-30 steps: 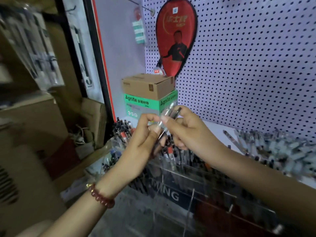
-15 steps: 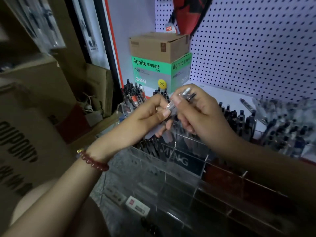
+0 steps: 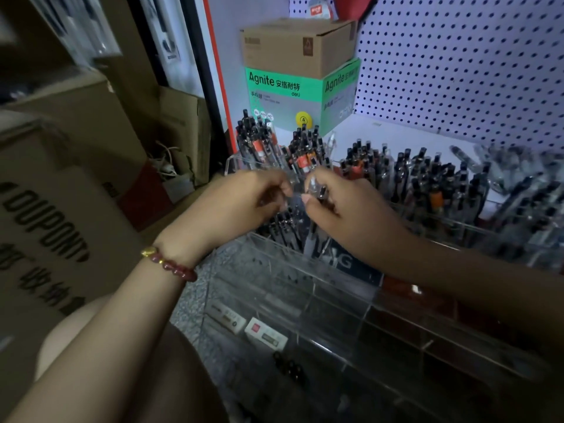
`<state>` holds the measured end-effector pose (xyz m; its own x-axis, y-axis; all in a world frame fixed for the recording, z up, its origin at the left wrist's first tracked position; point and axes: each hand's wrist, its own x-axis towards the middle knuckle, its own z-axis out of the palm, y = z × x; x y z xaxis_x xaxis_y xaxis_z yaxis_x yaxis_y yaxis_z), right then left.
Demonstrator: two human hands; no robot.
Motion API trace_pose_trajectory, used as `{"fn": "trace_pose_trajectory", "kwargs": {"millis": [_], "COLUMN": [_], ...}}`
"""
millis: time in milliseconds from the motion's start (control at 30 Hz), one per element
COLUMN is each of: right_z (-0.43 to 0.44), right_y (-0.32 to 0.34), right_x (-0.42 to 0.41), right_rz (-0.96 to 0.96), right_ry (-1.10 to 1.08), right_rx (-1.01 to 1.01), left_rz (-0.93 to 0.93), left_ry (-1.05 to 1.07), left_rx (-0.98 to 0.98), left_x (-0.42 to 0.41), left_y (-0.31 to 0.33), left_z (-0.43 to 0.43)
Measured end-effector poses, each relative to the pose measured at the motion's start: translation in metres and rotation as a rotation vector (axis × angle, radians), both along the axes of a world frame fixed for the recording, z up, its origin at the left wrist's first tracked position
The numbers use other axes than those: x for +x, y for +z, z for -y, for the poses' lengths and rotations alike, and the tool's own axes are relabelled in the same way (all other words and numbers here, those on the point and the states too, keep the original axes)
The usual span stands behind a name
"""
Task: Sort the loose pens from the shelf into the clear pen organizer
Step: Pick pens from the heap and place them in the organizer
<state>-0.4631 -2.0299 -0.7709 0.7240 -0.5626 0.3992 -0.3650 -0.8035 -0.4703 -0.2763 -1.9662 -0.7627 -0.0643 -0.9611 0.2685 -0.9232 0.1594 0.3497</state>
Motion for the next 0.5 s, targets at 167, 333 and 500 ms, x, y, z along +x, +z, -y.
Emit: {"fn": "trace_pose_trajectory", "kwargs": {"millis": [167,333,500], "right_z": [0.0,0.004,0.007], "right_y": [-0.018,-0.032,-0.044], "right_x": [0.005,0.009,0.009], "right_rz": [-0.101,-0.149,-0.257], "right_ry": [-0.008,0.036,0.023], "right_rx": [0.089,0.322,0.318], "left_rz": [0.038,0.028,-0.041], "left_ry": [-0.024,-0.052,-0.049], "left_rx": [0.036,0.091,0.144], "left_x": [0.0,-0.004,-0.004], "left_y": [-0.003,-0.006,-0.007], "left_z": [0.0,0.002,0.001]}}
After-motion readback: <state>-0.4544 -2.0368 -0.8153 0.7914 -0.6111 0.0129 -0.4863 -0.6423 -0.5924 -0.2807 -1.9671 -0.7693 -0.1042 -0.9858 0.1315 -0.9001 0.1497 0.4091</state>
